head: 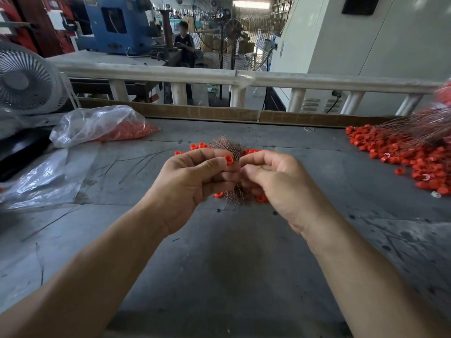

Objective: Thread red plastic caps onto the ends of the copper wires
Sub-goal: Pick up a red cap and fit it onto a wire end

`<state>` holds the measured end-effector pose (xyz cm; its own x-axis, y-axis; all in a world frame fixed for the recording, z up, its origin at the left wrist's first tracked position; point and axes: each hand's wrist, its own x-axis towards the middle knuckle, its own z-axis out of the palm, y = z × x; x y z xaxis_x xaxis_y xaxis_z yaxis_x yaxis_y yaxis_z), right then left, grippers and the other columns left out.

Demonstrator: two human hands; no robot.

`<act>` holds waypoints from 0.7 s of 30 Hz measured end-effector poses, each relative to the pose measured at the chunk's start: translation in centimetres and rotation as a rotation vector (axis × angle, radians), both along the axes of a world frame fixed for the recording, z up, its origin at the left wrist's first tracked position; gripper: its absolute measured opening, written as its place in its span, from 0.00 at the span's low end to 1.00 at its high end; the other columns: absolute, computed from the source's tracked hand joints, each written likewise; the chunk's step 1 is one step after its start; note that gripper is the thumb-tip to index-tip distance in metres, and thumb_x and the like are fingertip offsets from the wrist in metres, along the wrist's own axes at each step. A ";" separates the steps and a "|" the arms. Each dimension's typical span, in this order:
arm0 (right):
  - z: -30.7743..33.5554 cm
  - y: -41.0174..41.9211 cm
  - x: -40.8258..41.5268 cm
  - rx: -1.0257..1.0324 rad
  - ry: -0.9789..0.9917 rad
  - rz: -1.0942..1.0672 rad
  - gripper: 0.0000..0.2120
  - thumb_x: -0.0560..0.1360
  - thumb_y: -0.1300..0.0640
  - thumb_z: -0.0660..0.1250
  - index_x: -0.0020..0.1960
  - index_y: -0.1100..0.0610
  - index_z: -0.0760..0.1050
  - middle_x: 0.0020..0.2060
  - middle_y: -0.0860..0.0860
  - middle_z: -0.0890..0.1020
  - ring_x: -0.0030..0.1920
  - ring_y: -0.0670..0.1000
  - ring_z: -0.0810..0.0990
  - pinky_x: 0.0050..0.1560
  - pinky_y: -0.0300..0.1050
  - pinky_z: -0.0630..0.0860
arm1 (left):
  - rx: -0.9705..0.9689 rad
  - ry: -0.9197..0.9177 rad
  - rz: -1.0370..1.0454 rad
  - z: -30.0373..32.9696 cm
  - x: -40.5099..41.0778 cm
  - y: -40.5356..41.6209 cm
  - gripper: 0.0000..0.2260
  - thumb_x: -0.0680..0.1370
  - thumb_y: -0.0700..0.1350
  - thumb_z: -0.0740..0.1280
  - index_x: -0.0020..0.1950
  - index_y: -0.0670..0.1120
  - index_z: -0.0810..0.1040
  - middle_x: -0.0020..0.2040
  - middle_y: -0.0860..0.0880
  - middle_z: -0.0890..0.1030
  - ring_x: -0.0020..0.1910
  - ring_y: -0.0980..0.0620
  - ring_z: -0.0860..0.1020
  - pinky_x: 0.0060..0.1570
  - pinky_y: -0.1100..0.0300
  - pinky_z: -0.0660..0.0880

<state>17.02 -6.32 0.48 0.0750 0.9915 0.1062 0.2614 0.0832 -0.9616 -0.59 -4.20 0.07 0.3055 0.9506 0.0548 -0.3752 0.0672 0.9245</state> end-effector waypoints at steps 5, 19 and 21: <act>1.6 1.1 4.6 0.108 -0.355 -0.278 0.06 0.73 0.48 0.68 0.44 0.37 0.81 0.37 0.43 0.86 0.38 0.48 0.85 0.42 0.53 0.84 | -0.024 -0.012 0.002 0.1 0.1 -0.1 0.15 0.74 0.37 0.69 0.59 0.34 0.78 0.47 0.37 0.82 0.41 0.46 0.82 0.48 0.55 0.83; -0.9 1.2 5.1 -0.114 -0.874 -0.130 0.07 0.70 0.50 0.79 0.42 0.44 0.81 0.39 0.40 0.81 0.42 0.43 0.79 0.39 0.43 0.74 | -0.029 0.010 0.032 -0.1 0.0 0.1 0.09 0.77 0.34 0.68 0.56 0.34 0.79 0.46 0.38 0.82 0.40 0.47 0.82 0.46 0.56 0.83; -1.1 1.2 5.2 -0.099 -0.889 -0.126 0.07 0.71 0.52 0.79 0.43 0.44 0.81 0.38 0.40 0.80 0.39 0.42 0.77 0.35 0.40 0.70 | -0.028 0.012 0.028 -0.1 0.0 0.0 0.09 0.77 0.35 0.68 0.56 0.35 0.79 0.46 0.38 0.82 0.41 0.47 0.82 0.46 0.55 0.83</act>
